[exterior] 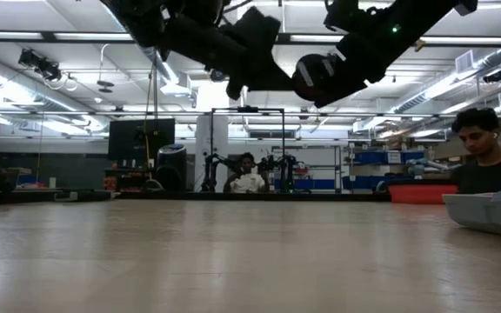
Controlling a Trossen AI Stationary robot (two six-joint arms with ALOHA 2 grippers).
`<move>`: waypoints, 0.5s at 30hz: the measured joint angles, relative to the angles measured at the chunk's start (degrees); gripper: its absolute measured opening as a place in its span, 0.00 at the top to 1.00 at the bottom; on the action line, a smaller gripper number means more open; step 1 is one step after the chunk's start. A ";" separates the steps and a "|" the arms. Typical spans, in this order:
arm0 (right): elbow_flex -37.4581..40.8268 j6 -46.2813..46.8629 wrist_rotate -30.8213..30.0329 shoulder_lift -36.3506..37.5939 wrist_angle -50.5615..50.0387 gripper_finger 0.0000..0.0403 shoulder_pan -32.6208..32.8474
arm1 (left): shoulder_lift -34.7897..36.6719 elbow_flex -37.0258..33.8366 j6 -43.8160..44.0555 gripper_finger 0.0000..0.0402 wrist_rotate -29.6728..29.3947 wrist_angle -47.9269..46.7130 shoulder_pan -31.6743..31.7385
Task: Coil cords
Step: Coil the wire
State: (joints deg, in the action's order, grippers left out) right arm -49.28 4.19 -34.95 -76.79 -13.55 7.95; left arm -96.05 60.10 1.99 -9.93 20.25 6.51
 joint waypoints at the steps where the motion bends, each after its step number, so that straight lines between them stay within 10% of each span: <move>1: 0.37 0.49 -0.25 0.00 0.37 1.00 0.30 | 0.00 -1.18 0.32 1.00 -0.25 1.23 -0.01; 15: 3.72 0.34 3.56 0.04 7.00 0.81 0.91 | -0.11 -7.13 4.67 1.00 -1.38 11.36 0.08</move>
State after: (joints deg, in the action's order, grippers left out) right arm -45.56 4.53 -31.39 -76.75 -6.55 8.86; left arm -96.16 52.97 6.65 -11.31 31.62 6.59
